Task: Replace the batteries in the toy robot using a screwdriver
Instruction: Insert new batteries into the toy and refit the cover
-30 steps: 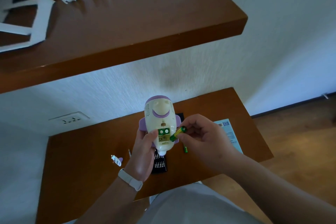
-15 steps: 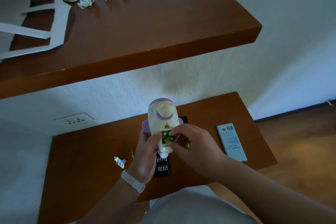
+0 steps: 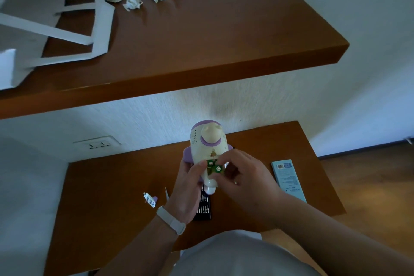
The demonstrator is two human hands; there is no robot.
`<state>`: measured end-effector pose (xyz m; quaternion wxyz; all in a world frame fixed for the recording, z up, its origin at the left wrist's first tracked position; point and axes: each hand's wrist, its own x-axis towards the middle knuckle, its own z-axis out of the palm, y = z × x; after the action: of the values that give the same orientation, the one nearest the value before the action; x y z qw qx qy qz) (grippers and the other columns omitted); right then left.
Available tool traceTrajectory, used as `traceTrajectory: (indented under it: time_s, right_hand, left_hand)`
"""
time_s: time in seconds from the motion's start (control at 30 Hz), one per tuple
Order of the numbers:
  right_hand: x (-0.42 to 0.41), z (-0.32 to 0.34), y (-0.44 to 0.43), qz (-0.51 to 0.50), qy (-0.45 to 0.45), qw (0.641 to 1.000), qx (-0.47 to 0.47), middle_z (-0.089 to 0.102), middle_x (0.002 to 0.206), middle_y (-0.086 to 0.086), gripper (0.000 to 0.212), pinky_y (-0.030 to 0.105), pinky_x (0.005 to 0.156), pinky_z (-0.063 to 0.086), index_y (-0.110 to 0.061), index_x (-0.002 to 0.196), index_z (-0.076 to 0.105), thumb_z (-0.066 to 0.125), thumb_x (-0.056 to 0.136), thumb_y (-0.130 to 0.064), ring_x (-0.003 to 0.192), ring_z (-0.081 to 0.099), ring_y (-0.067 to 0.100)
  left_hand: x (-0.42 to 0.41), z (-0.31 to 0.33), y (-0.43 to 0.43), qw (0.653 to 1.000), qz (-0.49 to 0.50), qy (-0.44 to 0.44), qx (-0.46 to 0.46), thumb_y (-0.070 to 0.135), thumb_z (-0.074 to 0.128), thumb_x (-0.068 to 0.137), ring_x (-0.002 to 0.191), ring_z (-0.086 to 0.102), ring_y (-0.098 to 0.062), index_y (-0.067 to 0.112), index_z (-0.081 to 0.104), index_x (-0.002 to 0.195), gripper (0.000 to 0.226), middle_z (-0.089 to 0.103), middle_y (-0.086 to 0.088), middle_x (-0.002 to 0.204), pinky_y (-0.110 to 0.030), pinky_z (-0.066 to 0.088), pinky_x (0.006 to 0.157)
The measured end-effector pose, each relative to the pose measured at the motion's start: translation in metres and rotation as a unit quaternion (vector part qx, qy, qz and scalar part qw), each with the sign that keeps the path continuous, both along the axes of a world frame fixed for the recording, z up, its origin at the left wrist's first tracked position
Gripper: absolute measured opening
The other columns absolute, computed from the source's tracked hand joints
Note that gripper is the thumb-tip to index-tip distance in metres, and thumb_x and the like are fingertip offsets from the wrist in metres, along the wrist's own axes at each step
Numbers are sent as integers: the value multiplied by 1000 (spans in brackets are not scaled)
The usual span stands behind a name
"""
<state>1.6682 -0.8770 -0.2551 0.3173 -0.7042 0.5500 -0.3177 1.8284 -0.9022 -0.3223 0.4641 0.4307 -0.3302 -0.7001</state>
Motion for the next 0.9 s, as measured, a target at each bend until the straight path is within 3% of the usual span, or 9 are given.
traceTrajectory:
  time_s: [0.13, 0.23, 0.37, 0.5, 0.73, 0.9]
  right_hand:
    - [-6, 0, 0, -8, -8, 1000, 4, 55, 91, -23, 16, 12, 62, 51, -22, 100, 59, 70, 87, -26, 85, 60, -2]
    - [-11, -1, -1, -8, -7, 1000, 1, 55, 89, -22, 15, 11, 62, 49, -18, 99, 61, 69, 88, -22, 82, 59, -4]
    - [-12, -2, 1, -21, -106, 992, 65, 68, 96, -12, 14, 36, 63, 60, -34, 100, 54, 62, 89, -32, 78, 67, 12]
    - [-14, -3, 0, -38, -152, 985, 67, 70, 88, -9, 11, 43, 62, 60, -45, 94, 48, 55, 85, -49, 76, 69, 17]
    - [-25, -11, -2, -47, -78, 994, 66, 63, 78, -11, 10, 24, 55, 52, -45, 98, 50, 53, 89, -51, 64, 61, 12]
    - [-25, -7, -2, -19, -28, 999, 21, 61, 92, -19, 22, 9, 72, 46, -29, 116, 66, 61, 95, -27, 89, 58, 1]
  left_hand:
    - [2, 0, -1, 1000, 7, 5, 5, 23, 59, 90, 115, 66, -28, 19, 50, 137, 48, 66, -12, 131, -35, 57, 86]
    - [1, -1, -1, 1000, 6, 5, -2, 22, 59, 89, 113, 67, -27, 20, 51, 136, 48, 67, -10, 129, -36, 57, 85]
    - [0, -3, 0, 1000, 3, -3, -7, 26, 61, 87, 116, 65, -28, 22, 50, 138, 52, 65, -10, 130, -39, 56, 88]
    - [1, -4, 2, 1000, 3, -2, -1, 34, 70, 78, 118, 64, -29, 24, 51, 137, 63, 64, -10, 131, -45, 57, 91]
    - [5, -7, 6, 1000, -4, 2, -8, 30, 69, 84, 125, 56, -45, 26, 48, 140, 60, 56, -18, 138, -69, 46, 100]
    - [7, -8, 8, 1000, -7, 14, -15, 22, 61, 91, 123, 57, -45, 24, 49, 140, 51, 58, -18, 136, -65, 51, 95]
